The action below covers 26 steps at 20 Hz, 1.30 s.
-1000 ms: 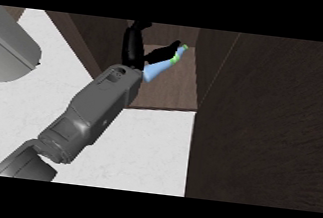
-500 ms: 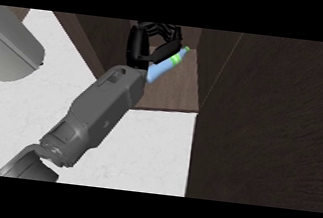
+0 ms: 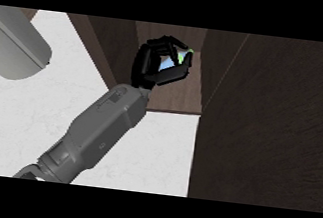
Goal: Pick up the bottled water, place it into the cabinet and close the cabinet
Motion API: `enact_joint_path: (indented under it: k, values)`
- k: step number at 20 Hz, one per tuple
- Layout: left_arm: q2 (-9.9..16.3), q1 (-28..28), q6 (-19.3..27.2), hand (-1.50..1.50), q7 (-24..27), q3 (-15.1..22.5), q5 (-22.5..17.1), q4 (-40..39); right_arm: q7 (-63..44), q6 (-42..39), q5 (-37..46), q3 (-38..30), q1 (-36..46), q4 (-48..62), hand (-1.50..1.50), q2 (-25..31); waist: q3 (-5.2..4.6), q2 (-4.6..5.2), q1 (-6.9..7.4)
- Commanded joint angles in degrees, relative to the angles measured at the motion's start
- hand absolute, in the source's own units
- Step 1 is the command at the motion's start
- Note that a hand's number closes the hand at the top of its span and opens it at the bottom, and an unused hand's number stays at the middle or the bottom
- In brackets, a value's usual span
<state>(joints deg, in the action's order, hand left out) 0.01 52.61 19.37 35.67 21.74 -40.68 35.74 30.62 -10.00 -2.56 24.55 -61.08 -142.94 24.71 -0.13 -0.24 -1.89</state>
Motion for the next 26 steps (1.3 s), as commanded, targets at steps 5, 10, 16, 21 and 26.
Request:
enact_joint_path:
  k: [5, 10, 16, 21, 26]
  values:
    - [0.0, -14.4, -4.3, -1.5, -3.9, 12.3, -6.6, 18.9, -6.2, 2.9, 1.2, 1.9, 0.3, -9.2, -1.5, -0.2, 0.0, -0.13, 1.79]
    - [2.7, -30.4, 0.1, -1.5, -2.4, 17.0, -2.6, 33.0, -2.0, 4.9, 6.4, 4.3, -2.3, -6.2, -1.5, -0.5, 0.02, -0.98, 3.2]
    - [14.5, -47.2, 0.4, -1.5, 0.5, 19.0, -1.7, 47.3, -2.2, 5.9, 5.6, 2.4, -2.7, -7.2, -1.5, 1.8, 0.02, -0.8, 3.88]
    - [20.7, -55.4, -3.6, -1.5, 3.2, 18.9, -2.7, 55.5, -3.6, -0.6, 9.9, 5.4, -0.4, -6.6, 1.5, 10.6, -0.11, -0.69, 4.48]
    - [27.5, -61.5, -8.5, -1.5, 7.7, 18.5, -1.7, 58.1, -4.4, -4.2, 13.6, 4.6, 5.9, -8.8, 1.5, 17.5, -0.34, -0.75, 5.45]
